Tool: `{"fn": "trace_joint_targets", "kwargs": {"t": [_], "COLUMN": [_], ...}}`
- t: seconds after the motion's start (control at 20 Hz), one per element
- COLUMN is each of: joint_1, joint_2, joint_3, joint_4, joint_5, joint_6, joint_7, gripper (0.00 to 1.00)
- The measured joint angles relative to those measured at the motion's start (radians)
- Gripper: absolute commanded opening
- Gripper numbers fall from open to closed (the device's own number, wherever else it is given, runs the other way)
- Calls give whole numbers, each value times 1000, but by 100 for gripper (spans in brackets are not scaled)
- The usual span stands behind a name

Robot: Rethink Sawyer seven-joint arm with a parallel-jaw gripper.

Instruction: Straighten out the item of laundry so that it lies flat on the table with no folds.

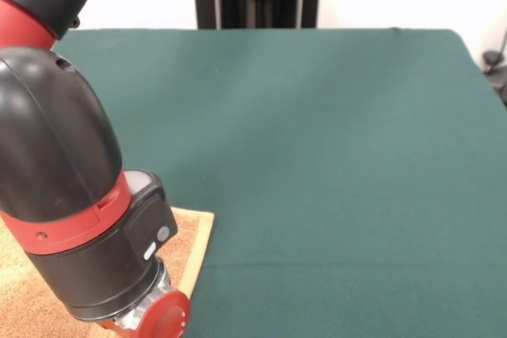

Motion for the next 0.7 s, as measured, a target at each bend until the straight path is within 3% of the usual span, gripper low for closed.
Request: {"fn": "trace_joint_targets", "kwargs": {"t": [0.45,0.5,0.7], "joint_1": [-34,-38,-54], "joint_2": [3,3,7], "joint_3": [48,50,62], "joint_4": [-44,-48,-64], "joint_5": [-40,-41,-40], "joint_6": [3,3,3], "joint_7": [0,0,0], "gripper": [100,0,0]}}
